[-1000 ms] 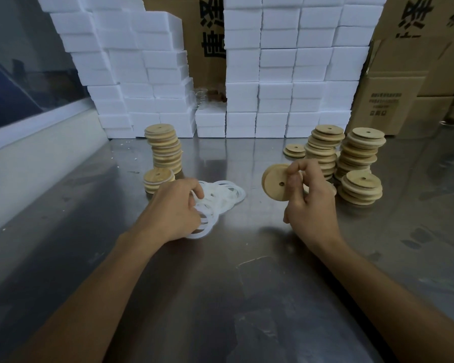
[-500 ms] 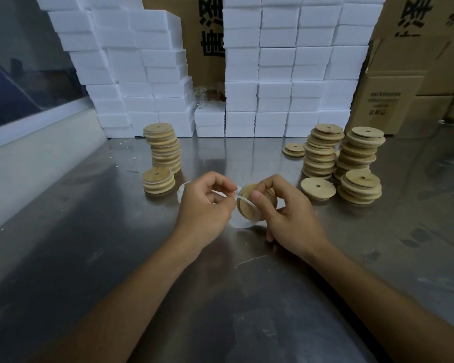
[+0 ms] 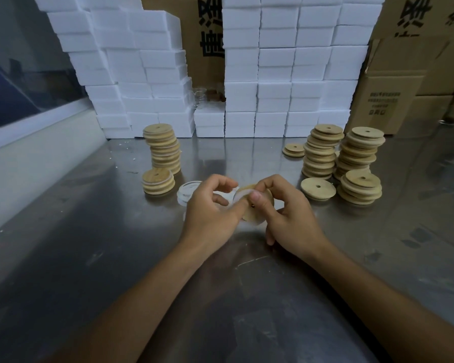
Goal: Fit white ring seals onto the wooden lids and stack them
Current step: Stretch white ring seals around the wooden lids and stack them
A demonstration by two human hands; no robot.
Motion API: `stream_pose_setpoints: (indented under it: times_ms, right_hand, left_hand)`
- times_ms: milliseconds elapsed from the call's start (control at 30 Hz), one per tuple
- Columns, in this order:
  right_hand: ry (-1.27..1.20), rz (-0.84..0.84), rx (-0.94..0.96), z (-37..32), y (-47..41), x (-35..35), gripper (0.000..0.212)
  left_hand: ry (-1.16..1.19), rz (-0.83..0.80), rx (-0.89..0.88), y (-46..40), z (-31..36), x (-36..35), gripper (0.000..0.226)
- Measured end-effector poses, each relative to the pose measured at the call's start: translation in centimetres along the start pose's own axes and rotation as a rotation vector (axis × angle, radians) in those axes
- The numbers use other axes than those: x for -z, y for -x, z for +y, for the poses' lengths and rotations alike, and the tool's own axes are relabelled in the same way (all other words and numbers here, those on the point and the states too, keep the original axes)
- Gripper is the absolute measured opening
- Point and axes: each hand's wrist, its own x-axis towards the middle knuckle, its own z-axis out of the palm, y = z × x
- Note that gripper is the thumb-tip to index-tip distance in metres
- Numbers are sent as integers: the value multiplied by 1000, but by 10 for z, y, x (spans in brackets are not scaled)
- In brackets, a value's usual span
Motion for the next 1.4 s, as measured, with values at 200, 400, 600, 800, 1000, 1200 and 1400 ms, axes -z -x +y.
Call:
stream_pose_setpoints:
  times_ms: [200, 400, 600, 800, 1000, 1200, 1400]
  right_hand:
    - [-127, 19, -39, -1, -1, 1, 11]
    - [-128, 89, -97, -4, -1, -1, 11]
    - [-135, 86, -125, -8, -1, 2, 10]
    - [-106, 74, -100, -10, 0, -1, 8]
    - [-79, 86, -84, -7, -1, 0, 11]
    - [-74, 65, -132, -5, -3, 2, 11]
    - [-70, 20, -209, -6, -6, 8, 10]
  left_hand:
    - [213, -217, 137, 5, -3, -7, 22]
    - [214, -53, -28, 3, -8, -3, 32]
    - [170, 17, -167, 2, -10, -2, 19]
    - [43, 121, -233, 0, -14, -4, 16]
    - [22, 117, -203, -1, -16, -6, 20]
    - [54, 41, -110, -3, -16, -2, 22]
    - [43, 18, -56, -5, -13, 1, 18]
